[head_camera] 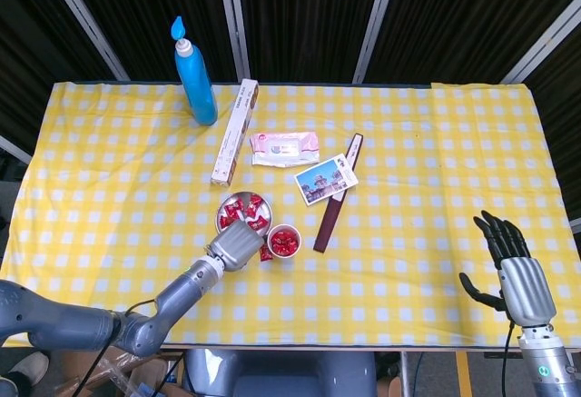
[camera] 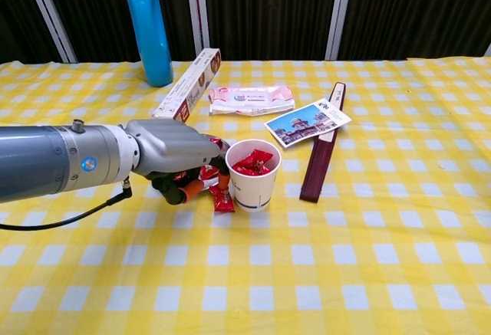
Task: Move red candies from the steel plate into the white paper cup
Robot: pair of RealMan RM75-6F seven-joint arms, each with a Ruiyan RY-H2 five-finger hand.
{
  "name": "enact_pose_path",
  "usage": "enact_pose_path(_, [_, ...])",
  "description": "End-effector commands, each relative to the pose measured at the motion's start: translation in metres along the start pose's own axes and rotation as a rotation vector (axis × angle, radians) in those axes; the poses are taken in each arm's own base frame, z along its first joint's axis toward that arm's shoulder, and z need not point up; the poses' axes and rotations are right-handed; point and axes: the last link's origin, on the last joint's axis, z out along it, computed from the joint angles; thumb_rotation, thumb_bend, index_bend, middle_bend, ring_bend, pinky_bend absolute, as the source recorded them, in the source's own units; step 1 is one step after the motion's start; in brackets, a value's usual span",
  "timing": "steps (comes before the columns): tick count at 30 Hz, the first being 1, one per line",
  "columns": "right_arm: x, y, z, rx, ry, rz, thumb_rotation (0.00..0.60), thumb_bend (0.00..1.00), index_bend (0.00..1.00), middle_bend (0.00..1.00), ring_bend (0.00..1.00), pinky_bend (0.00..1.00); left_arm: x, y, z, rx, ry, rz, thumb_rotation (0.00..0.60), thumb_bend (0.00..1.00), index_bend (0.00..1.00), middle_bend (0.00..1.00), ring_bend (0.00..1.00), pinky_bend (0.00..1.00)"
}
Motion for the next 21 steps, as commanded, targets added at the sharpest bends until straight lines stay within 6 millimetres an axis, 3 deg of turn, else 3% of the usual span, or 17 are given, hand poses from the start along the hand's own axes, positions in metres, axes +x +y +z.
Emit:
enact_pose_path(1, [0.000,0.000,0.000,0.000,0.000,0.000,0.600,0.39,0.00,0.00,0.00,0.00,-0.001,0.000,0.000,0.000,-0.003,0.000,0.600,0.72,0.29,0.86,0.91,0.95])
enact_pose_path(9, [0.000,0.000,0.000,0.000,-0.001,-0.002,0.600,0.39,0.00,0.00,0.00,0.00,-0.005,0.002,-0.001,-0.005,-0.014,0.002,0.600,0.72,0.32,0.86,0.91,0.95])
enact_pose_path(21, [-0.001,0.000,0.000,0.000,-0.002,-0.004,0.600,0.39,0.00,0.00,0.00,0.00,0.002,-0.006,-0.010,-0.015,0.003,-0.013,0.600,0.72,0.47,0.86,0.91,0.95])
